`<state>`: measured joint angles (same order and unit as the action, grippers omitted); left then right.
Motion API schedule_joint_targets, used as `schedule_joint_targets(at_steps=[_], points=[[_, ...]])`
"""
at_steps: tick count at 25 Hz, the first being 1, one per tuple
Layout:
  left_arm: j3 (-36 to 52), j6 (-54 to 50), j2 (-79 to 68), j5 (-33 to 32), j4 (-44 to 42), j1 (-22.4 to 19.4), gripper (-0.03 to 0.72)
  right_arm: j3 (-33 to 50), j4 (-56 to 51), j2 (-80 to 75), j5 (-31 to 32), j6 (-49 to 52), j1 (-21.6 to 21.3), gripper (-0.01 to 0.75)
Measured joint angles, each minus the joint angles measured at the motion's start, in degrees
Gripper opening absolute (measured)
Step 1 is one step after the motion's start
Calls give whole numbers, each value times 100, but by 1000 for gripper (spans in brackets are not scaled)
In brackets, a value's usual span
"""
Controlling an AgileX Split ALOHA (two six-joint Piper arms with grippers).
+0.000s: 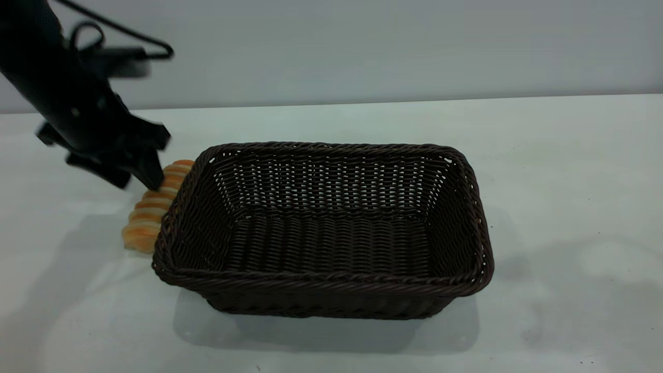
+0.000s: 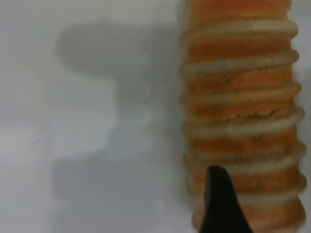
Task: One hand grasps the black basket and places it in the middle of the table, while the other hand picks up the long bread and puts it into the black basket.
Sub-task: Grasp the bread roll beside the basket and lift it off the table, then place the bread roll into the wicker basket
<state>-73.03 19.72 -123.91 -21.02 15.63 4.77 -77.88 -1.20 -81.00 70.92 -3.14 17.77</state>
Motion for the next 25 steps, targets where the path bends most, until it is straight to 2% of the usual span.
schedule_joint_targets(at_steps=[4,6,7,11,12,19,22,25], points=[[-14,611,-486,150,531,0,456,0,0,0,0,0,0,525],[-58,648,-576,149,579,-5,409,0,0,0,0,0,0,525],[-58,629,-588,149,579,-5,372,0,0,0,0,0,0,525],[-58,538,-468,39,566,-69,103,0,0,0,0,0,0,525],[-52,518,-369,-57,522,-99,74,0,0,0,0,0,0,525],[-52,643,1014,-197,445,-107,56,0,0,0,0,0,0,492],[-52,1190,1374,-484,436,195,55,0,0,0,0,0,0,482],[-52,1768,1445,-790,431,700,55,0,0,0,0,0,0,482]])
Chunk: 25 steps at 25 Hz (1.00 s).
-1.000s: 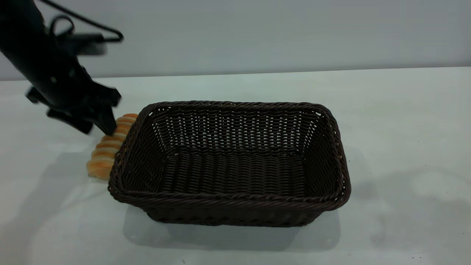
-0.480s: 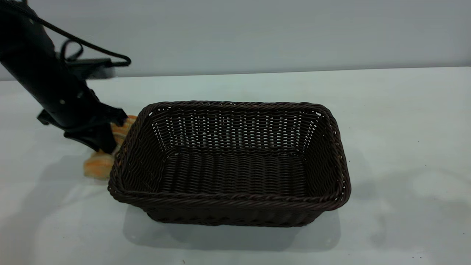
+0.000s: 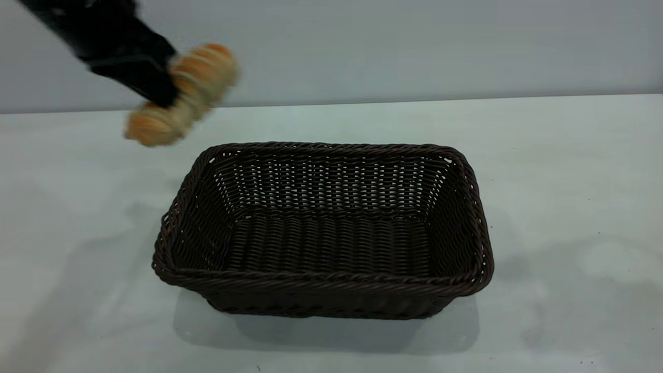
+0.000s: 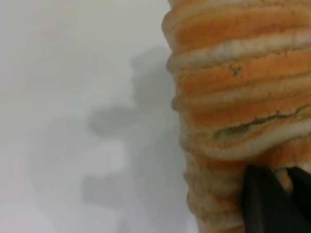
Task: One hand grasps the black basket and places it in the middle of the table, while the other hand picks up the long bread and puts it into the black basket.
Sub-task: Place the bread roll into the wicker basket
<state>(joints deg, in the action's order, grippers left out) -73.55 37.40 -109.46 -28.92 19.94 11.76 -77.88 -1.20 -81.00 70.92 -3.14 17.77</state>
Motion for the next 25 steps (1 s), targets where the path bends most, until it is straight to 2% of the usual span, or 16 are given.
schedule_joint_targets(at_steps=[4,8,11,15,18,25], points=[[4,490,-129,-126,30,738,54,0,0,0,0,0,0,482],[4,554,-421,-172,192,1343,54,0,0,0,0,0,0,482],[4,566,-636,-188,279,1594,54,0,0,0,0,0,0,482],[4,570,-831,-199,334,1684,69,2,0,0,0,0,0,482],[4,570,-851,-141,414,1688,139,2,0,0,0,0,0,482],[4,258,-754,-202,367,1640,446,2,6,0,0,0,0,482]])
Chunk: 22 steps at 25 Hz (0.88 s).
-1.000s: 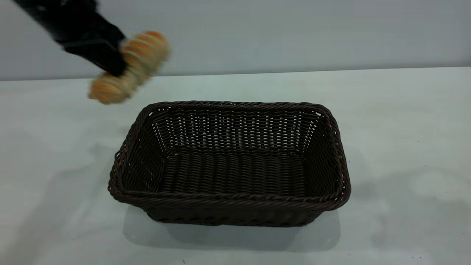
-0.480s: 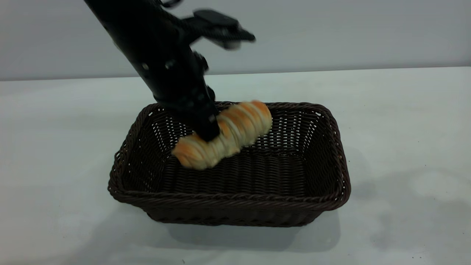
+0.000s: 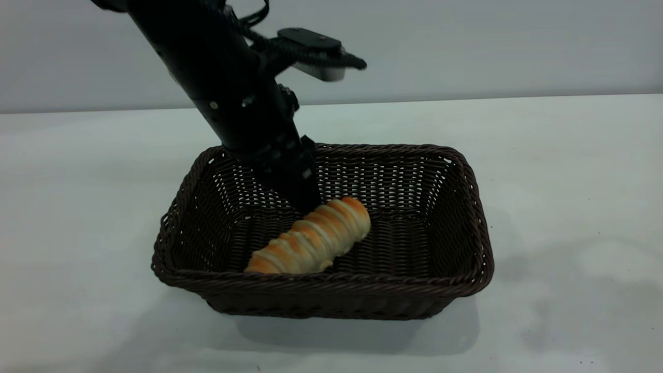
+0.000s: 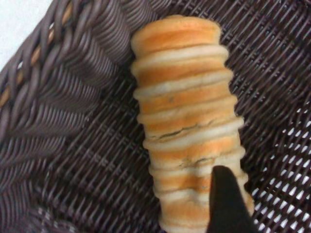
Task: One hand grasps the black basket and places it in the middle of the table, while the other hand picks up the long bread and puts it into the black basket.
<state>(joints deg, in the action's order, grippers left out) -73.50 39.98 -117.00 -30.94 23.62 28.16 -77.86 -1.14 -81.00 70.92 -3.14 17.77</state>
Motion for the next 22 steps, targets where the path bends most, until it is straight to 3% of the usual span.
schedule_joint_targets(at_steps=[4,10,17,22], points=[[-121,-1126,531,-268,-614,-331,522,0,147,0,0,0,0,482],[-533,-2900,1827,-1412,-2288,-920,530,82,459,250,0,25,0,482],[-533,-3182,3388,-2625,-2672,-1411,532,1048,470,1208,0,77,0,482],[-350,-3187,4389,-2885,-2683,-1482,532,1865,470,2128,0,107,0,482]])
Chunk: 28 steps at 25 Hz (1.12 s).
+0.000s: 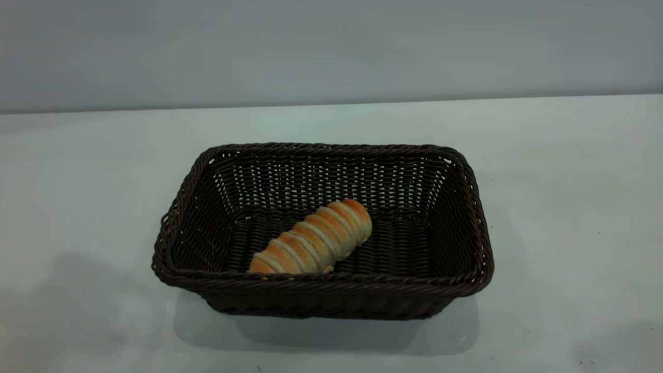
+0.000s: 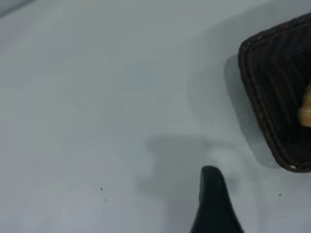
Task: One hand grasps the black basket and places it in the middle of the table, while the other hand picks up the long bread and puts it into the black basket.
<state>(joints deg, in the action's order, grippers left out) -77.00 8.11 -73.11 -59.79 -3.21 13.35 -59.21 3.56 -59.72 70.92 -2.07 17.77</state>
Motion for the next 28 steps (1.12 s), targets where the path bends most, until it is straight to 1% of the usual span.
schedule_joint_targets(at_steps=[3,6,14,18,22,28], points=[[382,-1,529,-56,11,0,532,486,0,608,5,0,0,482],[957,-6,1065,-33,23,0,532,962,0,1283,-61,0,0,482],[2650,-16,2336,413,238,0,532,2303,-299,3268,-755,-21,0,482],[3263,-16,2896,442,251,0,532,2907,-305,4140,-930,-45,0,482],[3641,-16,3471,416,251,0,532,3053,-356,4810,-853,-63,0,481],[3938,-22,4394,282,251,0,532,3195,-356,5416,-639,-67,0,481]])
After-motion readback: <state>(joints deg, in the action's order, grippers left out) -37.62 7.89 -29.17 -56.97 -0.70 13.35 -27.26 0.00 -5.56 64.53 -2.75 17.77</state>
